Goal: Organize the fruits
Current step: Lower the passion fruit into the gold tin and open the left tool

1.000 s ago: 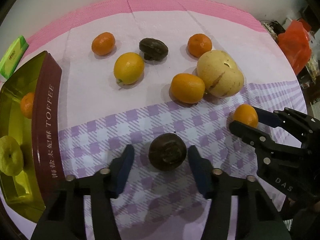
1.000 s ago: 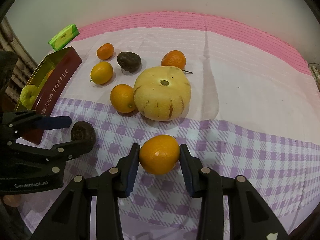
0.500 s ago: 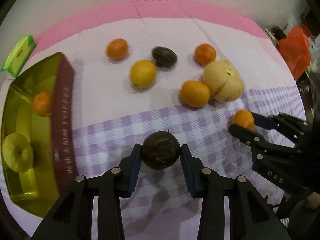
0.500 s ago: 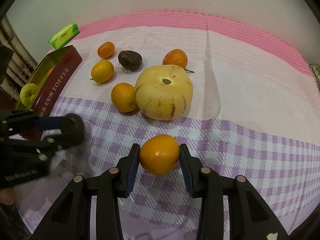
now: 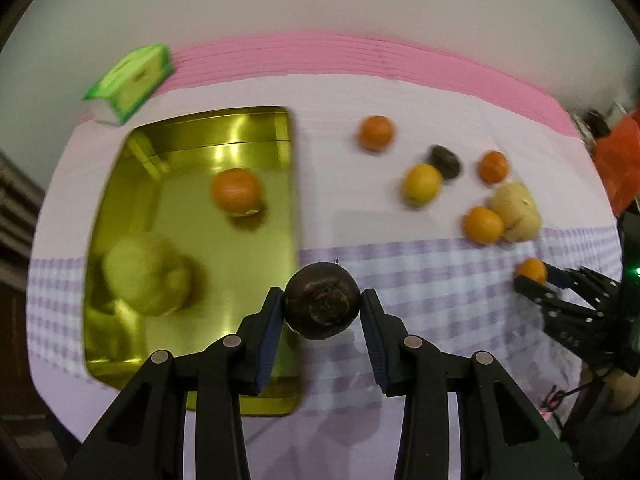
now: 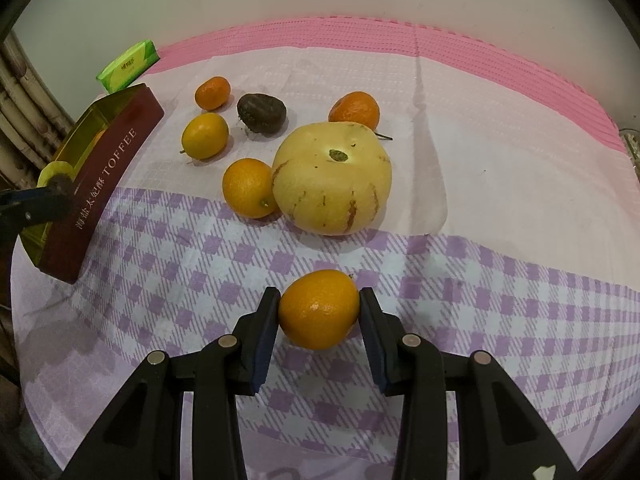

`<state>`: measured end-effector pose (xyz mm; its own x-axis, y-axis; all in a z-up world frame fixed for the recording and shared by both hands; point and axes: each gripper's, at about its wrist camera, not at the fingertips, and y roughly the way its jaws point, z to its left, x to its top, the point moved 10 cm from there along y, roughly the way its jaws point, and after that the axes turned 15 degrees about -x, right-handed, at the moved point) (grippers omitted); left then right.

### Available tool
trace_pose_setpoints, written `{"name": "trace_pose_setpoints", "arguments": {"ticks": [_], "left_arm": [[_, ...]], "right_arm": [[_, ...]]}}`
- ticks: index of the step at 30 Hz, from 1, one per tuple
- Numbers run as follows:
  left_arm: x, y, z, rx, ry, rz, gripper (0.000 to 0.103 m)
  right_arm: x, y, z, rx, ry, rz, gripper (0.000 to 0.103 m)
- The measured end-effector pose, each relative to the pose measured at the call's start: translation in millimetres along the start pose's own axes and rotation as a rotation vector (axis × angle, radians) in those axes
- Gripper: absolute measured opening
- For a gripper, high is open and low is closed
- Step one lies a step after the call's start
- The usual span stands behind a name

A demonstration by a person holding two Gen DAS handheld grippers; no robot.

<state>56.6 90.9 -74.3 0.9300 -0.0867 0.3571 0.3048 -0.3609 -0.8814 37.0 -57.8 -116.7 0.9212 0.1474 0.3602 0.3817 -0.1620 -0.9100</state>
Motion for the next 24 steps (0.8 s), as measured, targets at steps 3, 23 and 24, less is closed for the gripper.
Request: {"name": "trace_pose_setpoints", "arguments": {"ticks": [3, 23, 24], "left_arm": [[0, -15, 27, 0.035, -0.043, -0.027, 0.040], [-28, -34, 113, 0.132, -0.177, -0.007, 0.040], [-30, -33, 114, 0.140, -0.176, -0.001, 0.040]], "right_arm": [[0, 0, 0, -0.002, -0.002, -0.001, 0.037], [2, 1, 4, -0.016, -0.011, -0.002, 0.037], [2, 1, 4, -0.016, -0.010, -0.002, 0.037]]}}
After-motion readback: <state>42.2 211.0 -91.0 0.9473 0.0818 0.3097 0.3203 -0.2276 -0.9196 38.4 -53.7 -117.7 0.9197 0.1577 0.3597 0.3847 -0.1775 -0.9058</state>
